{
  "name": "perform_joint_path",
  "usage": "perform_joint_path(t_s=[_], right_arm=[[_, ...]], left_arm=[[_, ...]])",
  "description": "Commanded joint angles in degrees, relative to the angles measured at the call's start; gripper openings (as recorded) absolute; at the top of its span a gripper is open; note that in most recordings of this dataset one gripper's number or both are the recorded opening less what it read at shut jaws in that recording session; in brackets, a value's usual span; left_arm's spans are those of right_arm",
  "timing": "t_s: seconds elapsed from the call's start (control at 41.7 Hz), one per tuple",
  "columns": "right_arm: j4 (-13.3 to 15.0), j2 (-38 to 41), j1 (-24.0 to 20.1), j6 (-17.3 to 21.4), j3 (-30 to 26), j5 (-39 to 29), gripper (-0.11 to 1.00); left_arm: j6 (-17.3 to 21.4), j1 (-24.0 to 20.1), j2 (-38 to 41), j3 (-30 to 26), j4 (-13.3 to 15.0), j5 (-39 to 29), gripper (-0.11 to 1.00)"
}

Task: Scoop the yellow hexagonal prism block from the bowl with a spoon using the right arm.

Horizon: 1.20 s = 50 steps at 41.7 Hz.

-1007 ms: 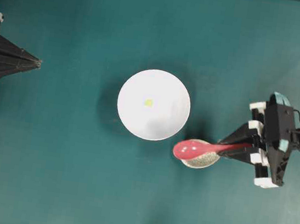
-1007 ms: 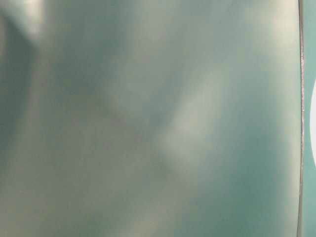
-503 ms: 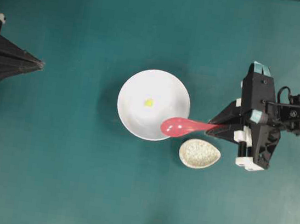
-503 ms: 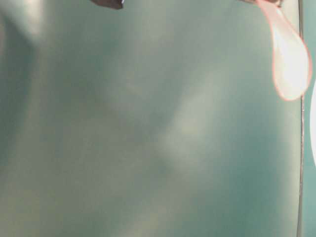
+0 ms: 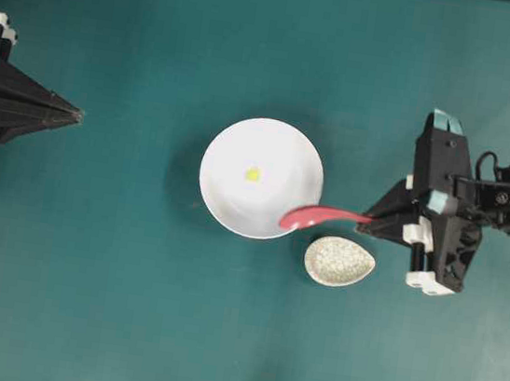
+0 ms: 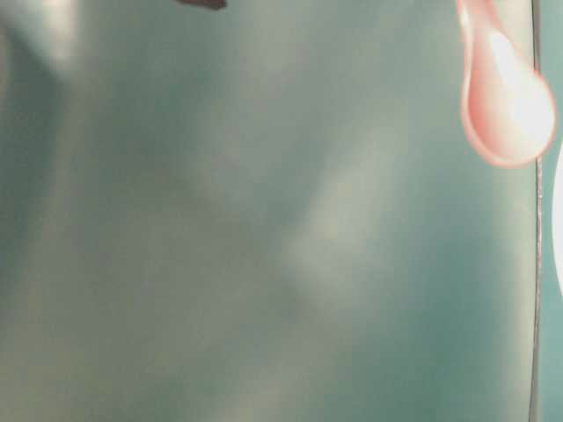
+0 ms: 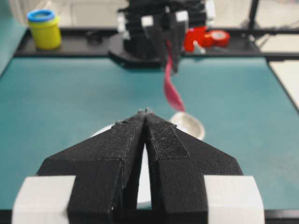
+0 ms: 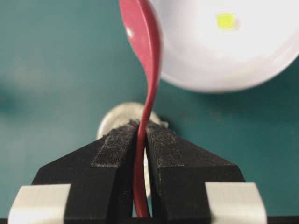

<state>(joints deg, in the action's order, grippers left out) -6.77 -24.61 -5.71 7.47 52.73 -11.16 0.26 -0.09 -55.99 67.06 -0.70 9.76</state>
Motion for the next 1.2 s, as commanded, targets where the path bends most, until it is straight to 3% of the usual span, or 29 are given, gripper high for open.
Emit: perform_joint_path(t_s=[0.0,0.384,0.623,1.174], right_arm=[[-0.1,-1.8,-0.9,0.9,1.0,0.9,0.08],[-0.1,-3.0,-5.0,8.5,10.2,8.1,0.08],[-0.1,-0.7,-6.1,12.7,12.8,11.0,0.08],[-0.1,4.8,-7.2,13.5,11.1,11.3,0.08]], left_arm=[[0.0,-0.1,0.3,-0.8,-0.2,0.3,0.00],[0.0,-0.1,-0.4,-0.9,-0.2,0.2,0.00],[0.0,0.0,-0.8,-1.0,-0.1,0.3,0.00],[0.0,0.0,-1.1,-1.1,-0.2,0.2,0.00]])
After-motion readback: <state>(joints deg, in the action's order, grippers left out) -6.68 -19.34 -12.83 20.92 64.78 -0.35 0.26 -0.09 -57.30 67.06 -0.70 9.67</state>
